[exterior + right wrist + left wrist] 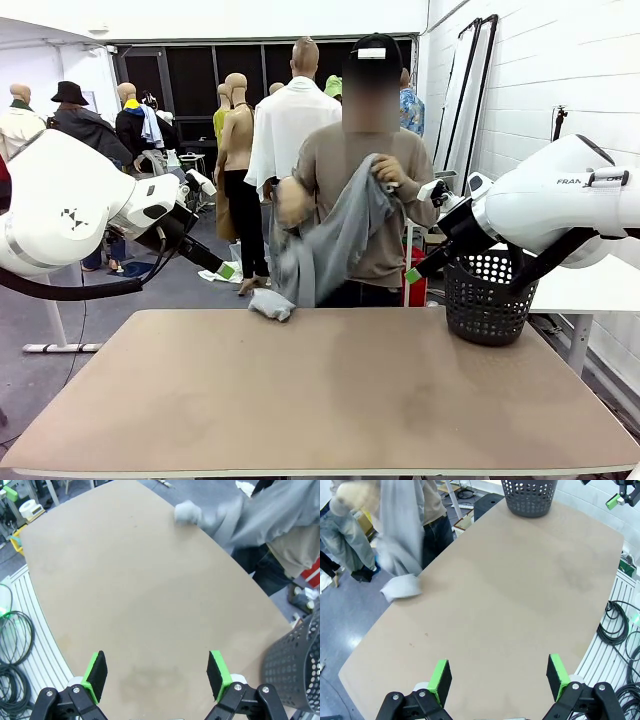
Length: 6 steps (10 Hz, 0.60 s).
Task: Fold the training pants.
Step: Grab both ends of the Training pants handed by a person.
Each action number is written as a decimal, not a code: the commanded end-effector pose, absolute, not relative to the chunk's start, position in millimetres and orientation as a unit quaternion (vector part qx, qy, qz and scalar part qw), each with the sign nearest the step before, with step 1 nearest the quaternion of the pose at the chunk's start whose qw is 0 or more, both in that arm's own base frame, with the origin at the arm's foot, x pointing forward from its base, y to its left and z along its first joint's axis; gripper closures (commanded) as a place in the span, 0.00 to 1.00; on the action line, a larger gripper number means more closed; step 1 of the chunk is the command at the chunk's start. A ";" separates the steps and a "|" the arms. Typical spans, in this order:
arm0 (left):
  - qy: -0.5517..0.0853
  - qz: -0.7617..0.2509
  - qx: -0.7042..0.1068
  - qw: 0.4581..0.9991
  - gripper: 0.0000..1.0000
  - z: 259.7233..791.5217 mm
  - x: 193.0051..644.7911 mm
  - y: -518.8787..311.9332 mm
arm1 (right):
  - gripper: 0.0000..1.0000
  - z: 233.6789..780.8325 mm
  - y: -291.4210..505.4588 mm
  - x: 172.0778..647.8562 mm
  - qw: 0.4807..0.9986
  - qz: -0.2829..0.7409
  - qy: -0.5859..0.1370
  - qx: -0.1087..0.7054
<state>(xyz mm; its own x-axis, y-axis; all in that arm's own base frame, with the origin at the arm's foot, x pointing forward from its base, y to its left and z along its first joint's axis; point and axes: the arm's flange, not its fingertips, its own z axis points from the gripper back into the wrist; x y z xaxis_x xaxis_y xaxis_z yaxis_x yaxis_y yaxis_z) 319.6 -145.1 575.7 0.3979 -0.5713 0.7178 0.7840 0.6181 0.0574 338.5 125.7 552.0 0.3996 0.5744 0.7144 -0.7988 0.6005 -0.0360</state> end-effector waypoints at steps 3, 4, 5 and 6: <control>-0.360 -0.414 -0.147 0.823 0.00 574.8 319.9 -144.0 | 0.00 551.6 125.6 338.9 0.821 0.417 -0.354 0.162; -0.360 -0.414 -0.147 0.823 0.00 574.8 319.9 -144.0 | 0.00 551.6 125.6 338.9 0.821 0.417 -0.354 0.162; -0.360 -0.414 -0.147 0.823 0.00 574.8 319.9 -144.0 | 0.00 551.6 125.6 338.9 0.821 0.417 -0.354 0.162; -0.360 -0.414 -0.147 0.823 0.00 574.8 319.9 -144.0 | 0.00 551.6 125.6 338.9 0.821 0.417 -0.354 0.162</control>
<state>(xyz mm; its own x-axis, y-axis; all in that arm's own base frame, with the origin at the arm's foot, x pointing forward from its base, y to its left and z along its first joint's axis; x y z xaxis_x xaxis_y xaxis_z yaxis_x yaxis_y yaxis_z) 319.6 -145.1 575.7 0.3979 -0.5713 0.7178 0.7840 0.6181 0.0574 338.5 125.7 552.0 0.3996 0.5744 0.7144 -0.7988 0.6005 -0.0361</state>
